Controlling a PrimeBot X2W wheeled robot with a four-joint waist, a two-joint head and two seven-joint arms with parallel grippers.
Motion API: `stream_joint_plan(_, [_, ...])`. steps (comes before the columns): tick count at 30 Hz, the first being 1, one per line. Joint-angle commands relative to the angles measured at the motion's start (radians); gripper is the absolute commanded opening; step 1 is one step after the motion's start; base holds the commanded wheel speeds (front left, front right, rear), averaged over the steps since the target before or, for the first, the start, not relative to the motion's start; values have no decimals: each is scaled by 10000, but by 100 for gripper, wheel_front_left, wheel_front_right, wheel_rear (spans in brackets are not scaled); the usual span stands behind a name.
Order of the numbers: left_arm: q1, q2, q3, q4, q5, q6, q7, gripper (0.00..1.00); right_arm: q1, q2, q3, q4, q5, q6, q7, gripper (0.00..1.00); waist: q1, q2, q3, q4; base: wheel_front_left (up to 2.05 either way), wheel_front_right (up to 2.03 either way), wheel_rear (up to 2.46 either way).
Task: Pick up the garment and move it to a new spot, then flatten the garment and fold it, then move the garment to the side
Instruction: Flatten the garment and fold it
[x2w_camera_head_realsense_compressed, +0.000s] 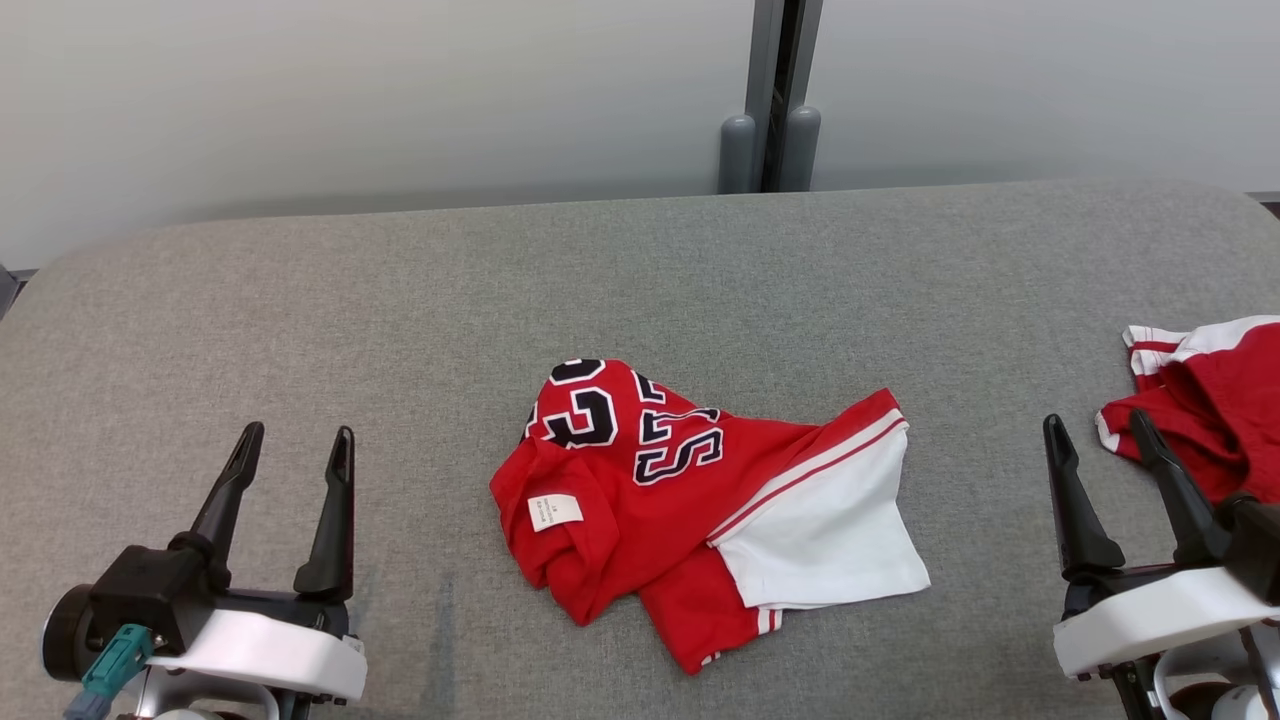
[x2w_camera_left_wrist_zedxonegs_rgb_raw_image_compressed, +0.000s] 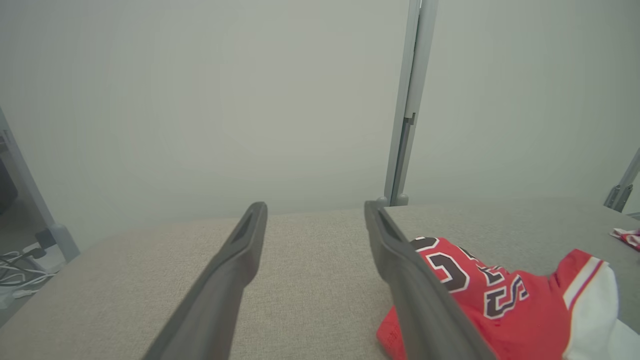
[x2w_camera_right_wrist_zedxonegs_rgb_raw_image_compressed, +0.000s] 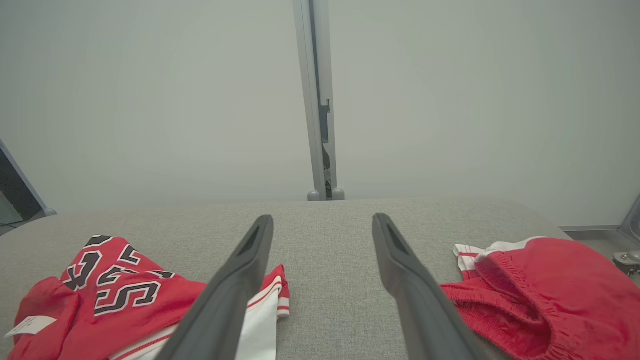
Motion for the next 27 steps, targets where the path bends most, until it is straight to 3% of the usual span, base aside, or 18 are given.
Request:
stream_joint_plan(1, [54,62,-12,-66,8,65,63,100,-1,-50,-35,-23,39,1,38,100,0,-1,-4,-10,0,0,0])
stream_joint_plan(9, [-272,119,-298,-232,131,-52,340,100,-26,-50,-19,-57,102,1,47,100,0,-1,131,-67,0,0,0])
stream_joint_plan(18, [-1250,-94,-1820,499,-179,-1159,2301,100,-346,-52,245,65,134,1,49,100,0,-1,750,-539,0,0,0])
stream_joint_plan(24, [-1866,-144,-2204,1388,-461,-1673,3036,100,-485,-52,424,228,210,1,-61,100,0,-1,1175,-952,0,0,0])
stream_joint_plan(27, [-2099,-68,-2194,1737,-429,-1701,3128,77,-533,-50,448,354,269,1,-148,100,0,-1,1342,-1075,0,0,0])
